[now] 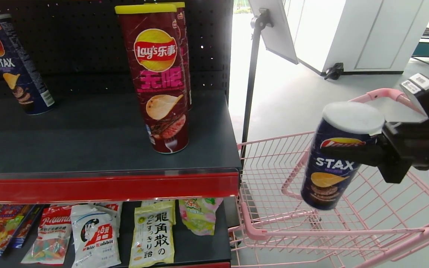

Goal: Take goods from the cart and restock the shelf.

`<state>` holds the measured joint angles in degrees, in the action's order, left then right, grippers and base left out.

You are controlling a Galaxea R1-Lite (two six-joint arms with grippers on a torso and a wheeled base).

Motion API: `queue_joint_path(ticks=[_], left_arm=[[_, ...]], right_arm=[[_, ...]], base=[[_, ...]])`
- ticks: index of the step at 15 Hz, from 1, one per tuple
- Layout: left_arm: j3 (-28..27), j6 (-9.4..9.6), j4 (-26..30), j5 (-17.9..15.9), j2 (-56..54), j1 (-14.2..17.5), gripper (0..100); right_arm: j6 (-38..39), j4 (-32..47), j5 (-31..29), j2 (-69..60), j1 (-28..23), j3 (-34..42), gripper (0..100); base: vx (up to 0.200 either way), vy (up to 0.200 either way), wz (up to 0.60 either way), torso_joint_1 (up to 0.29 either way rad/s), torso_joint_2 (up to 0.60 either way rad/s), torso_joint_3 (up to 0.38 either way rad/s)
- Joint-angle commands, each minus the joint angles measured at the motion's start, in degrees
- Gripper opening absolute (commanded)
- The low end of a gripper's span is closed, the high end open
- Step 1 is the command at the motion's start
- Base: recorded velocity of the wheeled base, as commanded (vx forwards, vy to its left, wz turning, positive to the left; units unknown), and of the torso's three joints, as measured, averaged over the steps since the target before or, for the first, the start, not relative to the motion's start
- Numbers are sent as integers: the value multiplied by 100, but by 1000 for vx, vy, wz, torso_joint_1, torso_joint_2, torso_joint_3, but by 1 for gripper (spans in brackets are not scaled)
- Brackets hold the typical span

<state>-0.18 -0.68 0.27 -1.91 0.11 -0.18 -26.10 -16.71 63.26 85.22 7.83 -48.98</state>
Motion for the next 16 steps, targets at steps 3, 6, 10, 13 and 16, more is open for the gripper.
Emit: queue_joint_path(ticks=[3, 6, 10, 13, 16], left_arm=[[1, -2, 0, -2, -2, 1, 100], [1, -2, 0, -2, -2, 1, 100], [1, -2, 0, -2, -2, 1, 100], [1, -2, 0, -2, -2, 1, 100], [1, -2, 0, -2, -2, 1, 100]], right_arm=[[-27, -34, -701, -586, 430, 767, 0], [-53, -34, -938, -841, 632, 1128, 0], [-18, -25, -1017, -981, 852, 1180, 0], [0, -7, -1017, -990, 993, 1189, 0], [8, -7, -1105, -911, 1371, 1233, 0]], base=[[0, 0, 0, 0, 0, 0], [0, 0, 0, 0, 0, 0], [0, 0, 0, 0, 0, 0], [0, 0, 0, 0, 0, 0], [0, 0, 0, 0, 0, 0]])
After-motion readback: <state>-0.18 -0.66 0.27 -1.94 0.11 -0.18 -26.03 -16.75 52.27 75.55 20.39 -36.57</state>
